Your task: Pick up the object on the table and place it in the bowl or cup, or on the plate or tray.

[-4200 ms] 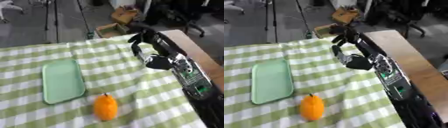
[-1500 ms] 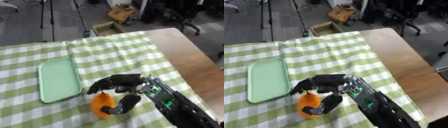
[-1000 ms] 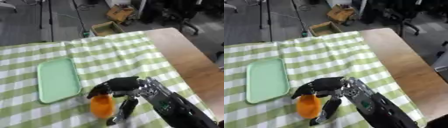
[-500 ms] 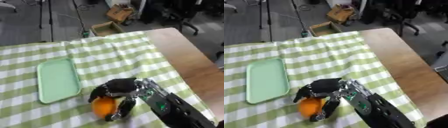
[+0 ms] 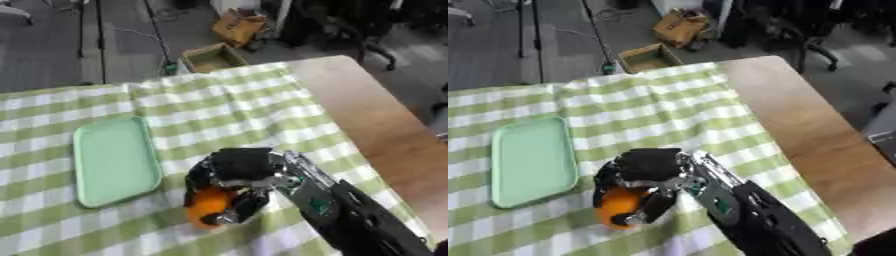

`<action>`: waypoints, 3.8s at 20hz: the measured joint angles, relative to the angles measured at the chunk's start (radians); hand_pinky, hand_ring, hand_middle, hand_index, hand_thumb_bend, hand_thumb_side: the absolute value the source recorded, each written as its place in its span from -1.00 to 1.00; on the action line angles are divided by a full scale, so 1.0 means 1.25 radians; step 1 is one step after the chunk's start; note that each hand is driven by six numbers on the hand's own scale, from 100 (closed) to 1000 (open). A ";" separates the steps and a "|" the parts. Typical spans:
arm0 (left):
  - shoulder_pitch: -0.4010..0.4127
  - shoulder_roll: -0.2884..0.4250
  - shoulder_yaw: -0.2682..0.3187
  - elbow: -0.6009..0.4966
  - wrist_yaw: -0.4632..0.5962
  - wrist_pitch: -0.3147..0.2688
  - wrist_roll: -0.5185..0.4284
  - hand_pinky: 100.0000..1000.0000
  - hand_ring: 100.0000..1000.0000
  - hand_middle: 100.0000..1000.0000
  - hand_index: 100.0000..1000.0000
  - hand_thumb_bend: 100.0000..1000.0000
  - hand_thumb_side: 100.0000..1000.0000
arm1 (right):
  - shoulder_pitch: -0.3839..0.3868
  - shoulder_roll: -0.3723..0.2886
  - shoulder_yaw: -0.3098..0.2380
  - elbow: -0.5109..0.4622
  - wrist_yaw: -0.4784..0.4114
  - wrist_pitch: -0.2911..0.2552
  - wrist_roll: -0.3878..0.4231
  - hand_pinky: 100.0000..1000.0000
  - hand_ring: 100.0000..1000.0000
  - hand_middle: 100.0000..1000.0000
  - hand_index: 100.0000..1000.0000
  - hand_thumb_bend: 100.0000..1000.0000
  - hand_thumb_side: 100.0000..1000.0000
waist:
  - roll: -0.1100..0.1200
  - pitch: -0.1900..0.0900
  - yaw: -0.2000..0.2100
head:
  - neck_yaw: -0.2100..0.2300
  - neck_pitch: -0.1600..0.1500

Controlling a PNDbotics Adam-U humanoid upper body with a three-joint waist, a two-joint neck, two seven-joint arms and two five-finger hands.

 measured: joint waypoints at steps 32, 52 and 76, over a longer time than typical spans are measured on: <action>-0.048 -0.015 -0.034 0.000 0.031 -0.020 -0.026 0.49 0.24 0.42 0.68 -0.40 0.65 | -0.275 0.219 -0.138 0.464 0.431 0.073 -0.298 0.12 0.33 0.58 0.71 -0.30 -0.94 | 0.000 0.000 0.116 | -0.048 -0.024; -0.045 -0.015 -0.035 0.000 0.032 -0.020 -0.028 0.49 0.24 0.42 0.68 -0.43 0.69 | -0.312 0.178 -0.195 0.412 0.361 0.131 -0.333 0.64 0.60 0.76 0.86 -0.82 -0.71 | 0.000 0.000 0.095 | -0.043 -0.028; -0.027 -0.017 -0.012 0.000 0.010 -0.010 -0.001 0.50 0.42 0.55 0.78 -0.37 0.68 | 0.132 -0.019 -0.312 -0.259 -0.387 0.334 -0.295 0.29 0.41 0.59 0.85 -1.00 -0.40 | 0.000 0.000 0.000 | 0.032 -0.031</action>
